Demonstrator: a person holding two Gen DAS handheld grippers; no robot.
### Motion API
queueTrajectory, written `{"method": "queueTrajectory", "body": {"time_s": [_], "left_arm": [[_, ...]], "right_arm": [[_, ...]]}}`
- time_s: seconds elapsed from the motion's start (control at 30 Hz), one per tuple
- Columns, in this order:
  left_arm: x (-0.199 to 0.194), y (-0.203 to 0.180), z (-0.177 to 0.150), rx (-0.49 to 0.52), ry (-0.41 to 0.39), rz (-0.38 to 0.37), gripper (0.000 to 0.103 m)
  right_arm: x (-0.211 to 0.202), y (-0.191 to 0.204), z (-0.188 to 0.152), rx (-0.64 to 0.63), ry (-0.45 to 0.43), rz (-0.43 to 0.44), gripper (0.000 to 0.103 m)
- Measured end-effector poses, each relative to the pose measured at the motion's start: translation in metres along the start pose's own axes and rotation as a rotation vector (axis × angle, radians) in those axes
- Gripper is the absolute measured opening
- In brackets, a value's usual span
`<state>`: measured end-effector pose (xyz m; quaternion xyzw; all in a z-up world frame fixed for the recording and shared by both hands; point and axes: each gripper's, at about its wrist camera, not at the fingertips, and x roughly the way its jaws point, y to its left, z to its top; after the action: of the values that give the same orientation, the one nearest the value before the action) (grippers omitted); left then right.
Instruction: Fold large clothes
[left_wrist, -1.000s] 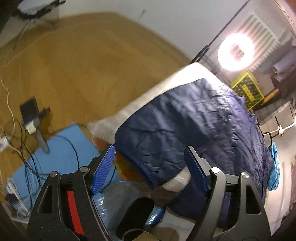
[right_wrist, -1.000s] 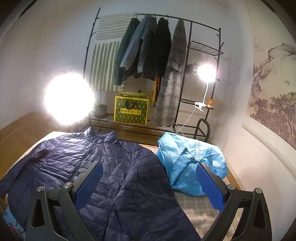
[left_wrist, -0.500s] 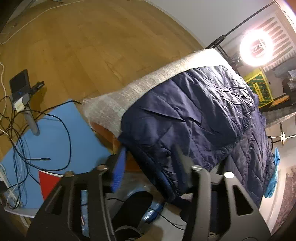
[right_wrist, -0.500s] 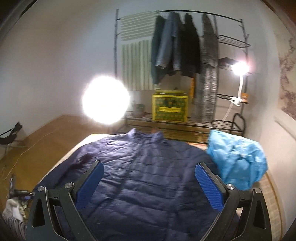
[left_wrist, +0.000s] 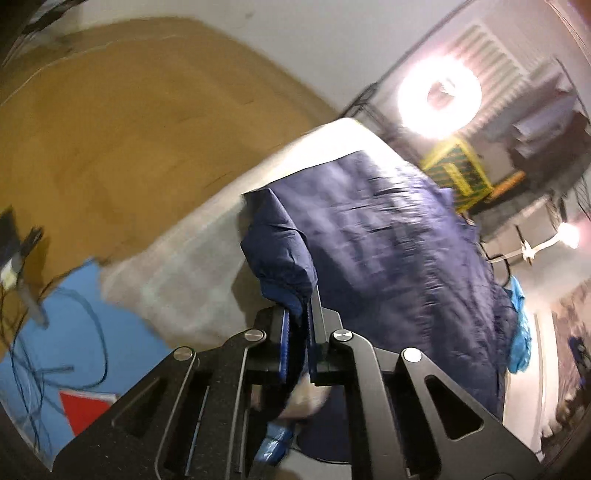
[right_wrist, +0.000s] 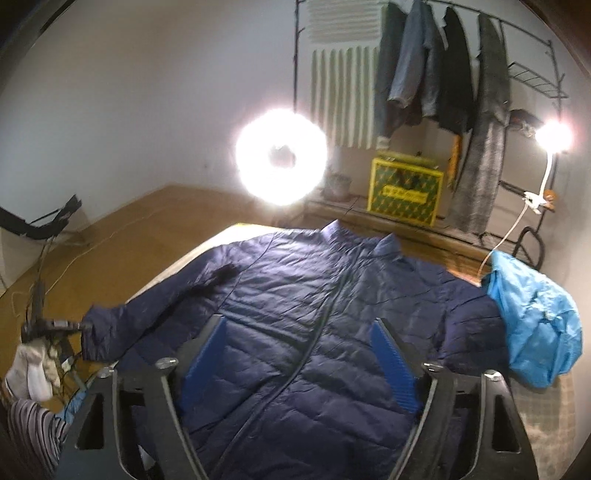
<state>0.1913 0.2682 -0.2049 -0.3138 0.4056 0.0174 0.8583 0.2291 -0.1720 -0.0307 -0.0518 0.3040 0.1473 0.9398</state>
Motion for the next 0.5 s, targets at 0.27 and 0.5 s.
{"method": "queueTrajectory", "body": {"time_s": [0.27,0.5], "left_arm": [[0.014,-0.145,0.023,0.287,0.002,-0.183,0.005],[0.065,-0.259,0.010,0.459,0.095,-0.276,0.005]], "right_arm": [[0.053,-0.006,0.001,0.026,0.091,0.082,0.047],[0.089,-0.033,0.001,0.115,0.129,0.141,0.043]]}}
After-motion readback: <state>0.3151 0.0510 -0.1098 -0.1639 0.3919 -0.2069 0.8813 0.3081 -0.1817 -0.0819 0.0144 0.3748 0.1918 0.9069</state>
